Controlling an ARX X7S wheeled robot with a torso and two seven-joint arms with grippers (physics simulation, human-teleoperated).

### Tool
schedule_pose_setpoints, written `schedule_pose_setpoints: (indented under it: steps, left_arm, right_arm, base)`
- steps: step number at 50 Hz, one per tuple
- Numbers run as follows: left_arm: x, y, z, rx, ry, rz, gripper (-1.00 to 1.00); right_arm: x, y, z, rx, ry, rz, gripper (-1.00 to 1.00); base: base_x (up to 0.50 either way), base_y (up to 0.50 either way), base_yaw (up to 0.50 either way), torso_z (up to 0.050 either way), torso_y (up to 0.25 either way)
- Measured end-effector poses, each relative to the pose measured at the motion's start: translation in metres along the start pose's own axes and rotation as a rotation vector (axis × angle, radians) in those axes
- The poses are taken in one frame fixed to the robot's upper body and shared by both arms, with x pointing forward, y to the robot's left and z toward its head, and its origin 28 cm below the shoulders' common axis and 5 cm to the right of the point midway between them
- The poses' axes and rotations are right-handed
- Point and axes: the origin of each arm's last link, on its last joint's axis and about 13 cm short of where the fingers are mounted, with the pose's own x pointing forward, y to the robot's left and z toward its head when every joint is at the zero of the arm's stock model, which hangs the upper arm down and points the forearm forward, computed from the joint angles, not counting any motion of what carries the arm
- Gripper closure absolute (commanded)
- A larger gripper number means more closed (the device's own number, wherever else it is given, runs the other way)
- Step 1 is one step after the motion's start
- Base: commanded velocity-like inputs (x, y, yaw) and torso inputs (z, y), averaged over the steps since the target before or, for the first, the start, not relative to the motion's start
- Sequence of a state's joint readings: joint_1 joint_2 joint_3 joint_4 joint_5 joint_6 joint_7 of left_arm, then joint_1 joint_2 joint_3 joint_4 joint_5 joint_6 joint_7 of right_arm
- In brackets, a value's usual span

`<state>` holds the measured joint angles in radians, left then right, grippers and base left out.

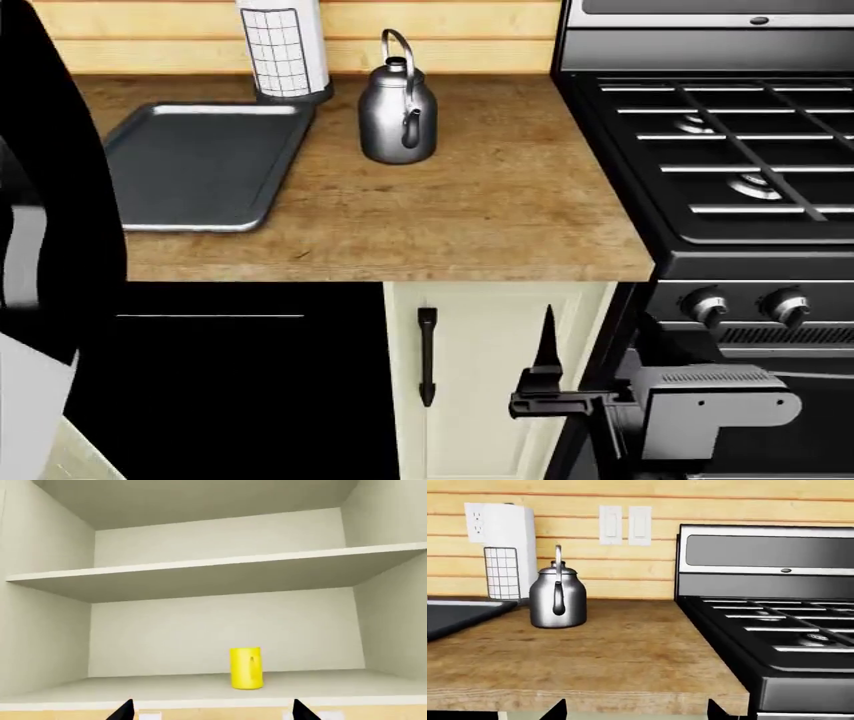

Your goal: Pick the kettle from the counter and place it on the tray. Then pick the mug from the cabinet and place it on the tray. Then close the cabinet doors.

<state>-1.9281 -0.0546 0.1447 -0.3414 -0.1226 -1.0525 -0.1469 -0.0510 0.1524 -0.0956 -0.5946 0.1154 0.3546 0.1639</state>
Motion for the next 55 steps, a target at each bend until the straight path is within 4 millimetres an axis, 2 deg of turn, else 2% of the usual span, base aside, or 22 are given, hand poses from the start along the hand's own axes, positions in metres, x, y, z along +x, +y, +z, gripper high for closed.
schedule_pose_setpoints:
  steps: [6, 13, 21, 32, 55]
  left_arm:
    - [0.006, -0.003, 0.021, 0.007, 0.022, -0.002, -1.00]
    - [0.006, -0.005, 0.033, 0.024, 0.045, -0.007, -1.00]
    - [0.006, -0.005, 0.038, 0.042, 0.068, -0.013, -1.00]
    - [0.005, -0.004, 0.046, 0.029, 0.077, -0.014, -1.00]
    - [0.005, -0.002, 0.065, -0.029, 0.079, -0.015, -1.00]
  right_arm:
    - [0.013, -0.009, 0.047, -0.031, -0.079, -0.024, -1.00]
    - [0.023, -0.009, 0.104, -0.015, -0.182, -0.026, -1.00]
    - [0.015, -0.009, 0.140, -0.069, -0.205, -0.016, -1.00]
    - [0.005, -0.012, 0.157, -0.132, -0.216, -0.025, -1.00]
    - [-0.002, -0.013, 0.161, -0.166, -0.213, -0.029, -1.00]
  base:
    - [0.00, 0.00, 0.00, 0.017, 0.000]
    - [0.00, 0.00, 0.00, 0.000, 0.000]
    - [0.04, 0.00, 0.00, 0.000, 0.000]
    - [0.50, 0.00, 0.00, 0.000, 0.000]
    - [0.50, 0.00, 0.00, 0.000, 0.001]
